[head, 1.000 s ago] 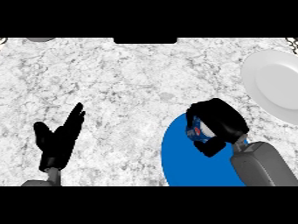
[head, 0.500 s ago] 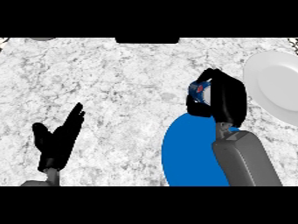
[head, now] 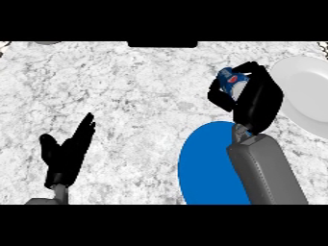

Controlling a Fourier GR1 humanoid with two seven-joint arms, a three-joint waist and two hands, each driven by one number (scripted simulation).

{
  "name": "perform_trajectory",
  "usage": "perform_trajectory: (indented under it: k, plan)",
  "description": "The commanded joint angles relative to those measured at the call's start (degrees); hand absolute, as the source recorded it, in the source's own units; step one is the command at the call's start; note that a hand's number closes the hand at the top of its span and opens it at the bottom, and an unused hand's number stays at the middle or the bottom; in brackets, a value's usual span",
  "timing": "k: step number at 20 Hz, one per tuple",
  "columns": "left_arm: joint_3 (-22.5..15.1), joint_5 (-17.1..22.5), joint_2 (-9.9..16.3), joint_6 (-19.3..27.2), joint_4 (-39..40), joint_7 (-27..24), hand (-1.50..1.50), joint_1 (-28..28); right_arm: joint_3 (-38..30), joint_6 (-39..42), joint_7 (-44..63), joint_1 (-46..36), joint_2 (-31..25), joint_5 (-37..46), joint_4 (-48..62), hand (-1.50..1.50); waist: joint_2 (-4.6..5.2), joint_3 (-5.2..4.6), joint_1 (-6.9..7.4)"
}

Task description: Pick the can from the plate and place it in the plate

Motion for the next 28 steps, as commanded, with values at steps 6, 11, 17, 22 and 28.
perform_trajectory:
  k: [6,11,17,22,28]
  plan:
    - [0.1,-0.4,-0.4,0.9,-0.8,4.6,0.00,0.1,-10.6,-14.7,-7.6,4.0,-5.9,-7.0,3.7,1.50,0.24,-0.26,-0.56]
    - [-0.9,-0.9,-2.2,0.0,2.2,0.2,0.00,1.6,-17.8,-21.3,-13.8,2.7,-12.3,-11.4,11.4,1.50,0.45,-0.26,-0.27]
    - [0.2,-0.3,-0.8,-1.0,1.0,2.4,0.00,0.6,-24.2,-24.3,-29.0,-1.8,-21.7,-30.1,25.7,1.50,0.64,-0.16,0.46]
    - [0.8,-0.2,-1.3,-2.0,3.9,1.2,0.00,-1.3,-28.5,-23.4,-42.1,-5.0,-27.2,-40.3,34.5,1.50,0.77,-0.14,0.47]
    - [0.0,-0.8,-1.7,-1.8,2.5,1.6,0.00,-0.9,-34.2,-16.3,-44.6,-8.0,-32.1,-45.6,49.2,1.50,1.31,-0.09,1.58]
